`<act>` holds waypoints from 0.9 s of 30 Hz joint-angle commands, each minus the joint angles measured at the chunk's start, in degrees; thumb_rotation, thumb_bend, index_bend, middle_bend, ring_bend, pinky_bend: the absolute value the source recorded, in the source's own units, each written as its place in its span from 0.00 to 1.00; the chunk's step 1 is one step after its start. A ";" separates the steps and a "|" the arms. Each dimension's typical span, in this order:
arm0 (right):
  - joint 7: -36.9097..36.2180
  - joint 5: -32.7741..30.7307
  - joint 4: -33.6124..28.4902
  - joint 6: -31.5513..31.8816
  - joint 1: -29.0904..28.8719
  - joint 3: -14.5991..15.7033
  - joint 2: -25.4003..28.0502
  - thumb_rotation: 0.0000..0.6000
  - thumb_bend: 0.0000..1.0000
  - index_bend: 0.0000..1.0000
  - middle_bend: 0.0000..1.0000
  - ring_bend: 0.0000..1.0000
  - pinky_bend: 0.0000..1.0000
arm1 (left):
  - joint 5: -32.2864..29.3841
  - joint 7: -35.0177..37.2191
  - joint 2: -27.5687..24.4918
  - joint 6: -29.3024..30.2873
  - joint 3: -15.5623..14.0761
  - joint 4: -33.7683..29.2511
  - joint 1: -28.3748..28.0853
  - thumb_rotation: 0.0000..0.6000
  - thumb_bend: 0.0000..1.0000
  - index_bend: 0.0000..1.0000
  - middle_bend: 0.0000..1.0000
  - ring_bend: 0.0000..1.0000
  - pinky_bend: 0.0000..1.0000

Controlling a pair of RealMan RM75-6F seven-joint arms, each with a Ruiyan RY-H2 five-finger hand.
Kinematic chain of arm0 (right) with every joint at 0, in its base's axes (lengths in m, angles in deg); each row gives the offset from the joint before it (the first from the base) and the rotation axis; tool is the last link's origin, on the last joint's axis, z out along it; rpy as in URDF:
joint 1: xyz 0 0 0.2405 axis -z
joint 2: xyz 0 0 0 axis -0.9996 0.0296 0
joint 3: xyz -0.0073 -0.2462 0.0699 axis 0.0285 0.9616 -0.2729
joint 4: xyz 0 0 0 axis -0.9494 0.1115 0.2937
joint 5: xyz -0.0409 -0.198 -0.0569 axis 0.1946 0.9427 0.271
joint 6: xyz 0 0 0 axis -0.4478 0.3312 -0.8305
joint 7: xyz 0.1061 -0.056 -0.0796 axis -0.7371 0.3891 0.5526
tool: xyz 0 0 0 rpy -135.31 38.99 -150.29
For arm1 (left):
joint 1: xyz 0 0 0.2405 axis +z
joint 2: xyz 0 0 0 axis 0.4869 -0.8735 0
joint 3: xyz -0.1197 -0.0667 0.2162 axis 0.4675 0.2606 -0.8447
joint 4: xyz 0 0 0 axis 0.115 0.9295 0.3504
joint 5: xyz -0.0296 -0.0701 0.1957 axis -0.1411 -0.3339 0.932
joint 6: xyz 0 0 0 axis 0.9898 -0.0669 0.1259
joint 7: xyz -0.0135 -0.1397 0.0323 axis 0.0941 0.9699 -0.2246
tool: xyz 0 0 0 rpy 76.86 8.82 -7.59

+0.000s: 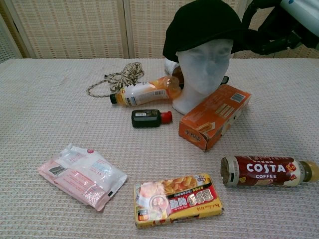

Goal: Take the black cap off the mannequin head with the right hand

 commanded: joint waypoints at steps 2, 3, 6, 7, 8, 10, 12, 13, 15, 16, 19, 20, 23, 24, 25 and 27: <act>0.01 -3.96 -0.63 -0.92 -1.32 -3.22 -0.71 1.00 0.81 0.83 1.00 1.00 1.00 | -0.01 -0.17 -0.11 -0.17 -0.09 -0.10 -0.01 1.00 0.04 0.17 0.15 0.15 0.12; 0.20 -4.72 -0.50 -1.13 -1.71 -3.92 -0.88 1.00 0.82 0.83 1.00 1.00 1.00 | 0.01 -0.20 -0.13 -0.21 -0.09 -0.15 -0.04 1.00 0.04 0.17 0.15 0.15 0.12; 0.74 -7.21 0.44 -2.20 -3.27 -6.19 -1.45 1.00 0.82 0.83 1.00 1.00 1.00 | 0.18 -0.37 -0.18 -0.23 -0.09 -0.29 -0.13 1.00 0.04 0.17 0.15 0.15 0.12; 0.82 -7.99 0.83 -2.67 -3.80 -6.85 -1.60 1.00 0.82 0.83 1.00 1.00 1.00 | 0.22 -0.42 -0.18 -0.25 -0.09 -0.34 -0.17 1.00 0.04 0.17 0.15 0.15 0.12; 0.94 -9.02 1.43 -3.31 -4.54 -7.73 -1.84 1.00 0.82 0.83 1.00 1.00 1.00 | 0.22 -0.50 -0.17 -0.31 -0.07 -0.39 -0.22 1.00 0.04 0.17 0.15 0.15 0.12; 1.17 -10.60 2.54 -4.32 -5.71 -8.99 -2.26 1.00 0.82 0.83 1.00 1.00 1.00 | 0.18 -0.65 -0.13 -0.42 -0.07 -0.45 -0.27 1.00 0.04 0.17 0.15 0.15 0.12; 1.32 -12.18 4.10 -5.43 -7.01 -10.20 -2.67 1.00 0.82 0.83 1.00 1.00 1.00 | 0.16 -0.75 -0.03 -0.50 -0.09 -0.47 -0.31 1.00 0.04 0.17 0.15 0.15 0.12; 1.41 -12.73 4.92 -5.78 -7.55 -10.67 -2.81 1.00 0.82 0.83 1.00 1.00 1.00 | 0.16 -0.80 0.01 -0.54 -0.10 -0.44 -0.32 1.00 0.04 0.17 0.15 0.15 0.12; 1.30 -13.75 6.90 -6.52 -8.75 -11.64 -3.01 1.00 0.83 0.83 1.00 1.00 1.00 | 0.05 -0.93 0.06 -0.68 -0.11 -0.39 -0.36 1.00 0.04 0.17 0.15 0.15 0.12; 1.24 -14.10 7.72 -6.81 -9.21 -11.99 -2.98 1.00 0.83 0.84 1.00 1.00 1.00 | -0.03 -0.97 0.04 -0.75 -0.10 -0.39 -0.37 1.00 0.04 0.17 0.15 0.15 0.12; 1.36 -14.61 10.19 -7.55 -10.49 -12.62 -2.35 1.00 0.83 0.84 1.00 1.00 1.00 | -0.30 -1.04 0.02 -0.89 0.02 -0.41 -0.43 1.00 0.04 0.17 0.15 0.15 0.12; 1.44 -14.64 10.87 -7.79 -10.75 -12.63 -1.85 1.00 0.83 0.84 1.00 1.00 1.00 | -0.36 -1.05 0.02 -0.94 0.05 -0.42 -0.47 1.00 0.04 0.17 0.15 0.15 0.12; 1.53 -14.19 11.65 -7.95 -10.71 -12.14 0.11 1.00 0.83 0.84 1.00 1.00 1.00 | -0.44 -1.17 0.12 -1.23 0.08 -0.39 -0.63 1.00 0.04 0.17 0.15 0.15 0.12; 1.59 -13.96 11.56 -7.91 -10.50 -11.86 0.88 1.00 0.83 0.84 1.00 1.00 1.00 | -0.42 -1.22 0.16 -1.32 0.08 -0.39 -0.70 1.00 0.04 0.17 0.15 0.15 0.12; 1.66 -13.73 11.33 -7.90 -10.20 -11.52 1.74 1.00 0.83 0.84 1.00 1.00 1.00 | -0.40 -1.26 0.19 -1.42 0.07 -0.40 -0.77 1.00 0.04 0.17 0.15 0.15 0.12; 1.96 -13.22 10.27 -7.91 -9.15 -10.54 4.07 1.00 0.83 0.84 1.00 1.00 1.00 | -0.27 -1.28 0.26 -1.52 0.09 -0.48 -0.91 1.00 0.04 0.17 0.15 0.15 0.12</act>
